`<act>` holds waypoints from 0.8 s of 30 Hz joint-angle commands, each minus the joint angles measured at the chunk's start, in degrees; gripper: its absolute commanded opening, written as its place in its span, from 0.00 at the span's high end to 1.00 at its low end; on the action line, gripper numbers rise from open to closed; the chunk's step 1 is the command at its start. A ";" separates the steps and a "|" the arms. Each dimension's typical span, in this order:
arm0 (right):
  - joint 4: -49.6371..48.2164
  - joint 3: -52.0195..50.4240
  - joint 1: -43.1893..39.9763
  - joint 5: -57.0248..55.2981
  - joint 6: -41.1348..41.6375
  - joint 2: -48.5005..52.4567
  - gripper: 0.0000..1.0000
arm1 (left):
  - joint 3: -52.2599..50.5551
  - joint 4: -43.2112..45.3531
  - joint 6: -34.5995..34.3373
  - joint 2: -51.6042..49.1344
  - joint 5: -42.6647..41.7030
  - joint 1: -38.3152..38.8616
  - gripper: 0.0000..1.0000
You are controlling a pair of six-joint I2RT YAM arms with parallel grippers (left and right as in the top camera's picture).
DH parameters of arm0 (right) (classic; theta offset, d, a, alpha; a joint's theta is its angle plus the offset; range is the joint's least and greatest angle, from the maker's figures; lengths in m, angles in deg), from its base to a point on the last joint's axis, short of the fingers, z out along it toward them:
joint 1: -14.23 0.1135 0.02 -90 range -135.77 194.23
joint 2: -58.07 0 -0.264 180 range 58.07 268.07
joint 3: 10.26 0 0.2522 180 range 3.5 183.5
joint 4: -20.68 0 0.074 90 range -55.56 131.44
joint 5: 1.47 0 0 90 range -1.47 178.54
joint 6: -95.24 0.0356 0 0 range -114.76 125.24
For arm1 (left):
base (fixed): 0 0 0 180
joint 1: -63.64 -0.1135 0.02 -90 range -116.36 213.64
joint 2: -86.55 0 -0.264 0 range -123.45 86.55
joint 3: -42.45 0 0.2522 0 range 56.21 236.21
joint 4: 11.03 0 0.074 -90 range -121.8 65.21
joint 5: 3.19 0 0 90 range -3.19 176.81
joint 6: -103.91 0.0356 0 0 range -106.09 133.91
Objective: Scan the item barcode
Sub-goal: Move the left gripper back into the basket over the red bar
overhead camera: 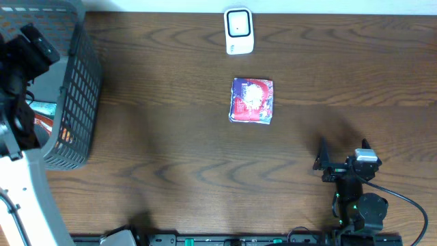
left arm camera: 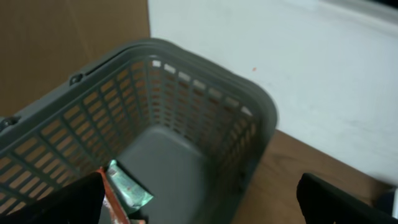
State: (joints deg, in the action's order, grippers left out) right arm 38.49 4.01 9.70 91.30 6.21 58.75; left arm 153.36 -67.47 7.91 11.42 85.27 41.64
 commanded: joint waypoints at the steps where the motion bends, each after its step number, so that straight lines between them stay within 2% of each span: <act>1: 0.11 -0.20 0.46 -0.07 -0.63 -0.35 0.01 | 0.22 -0.04 -0.33 -2.64 0.13 -2.36 0.02; 11: 0.11 -0.20 0.46 -0.07 -0.63 -0.35 0.01 | 0.22 -0.52 -0.33 -6.60 0.13 -8.26 0.02; 18: 0.11 -0.20 0.46 -0.07 -0.63 -0.35 0.01 | 0.15 -1.64 -0.28 -7.61 0.17 -8.85 0.02; 24: 0.11 -0.20 0.46 -0.07 -0.61 -0.37 0.01 | 0.13 0.66 -0.31 -9.22 3.82 -8.96 0.02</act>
State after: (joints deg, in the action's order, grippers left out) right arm 38.49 4.01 9.70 91.30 6.19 58.75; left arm 153.38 -67.21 7.89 3.63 85.99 32.99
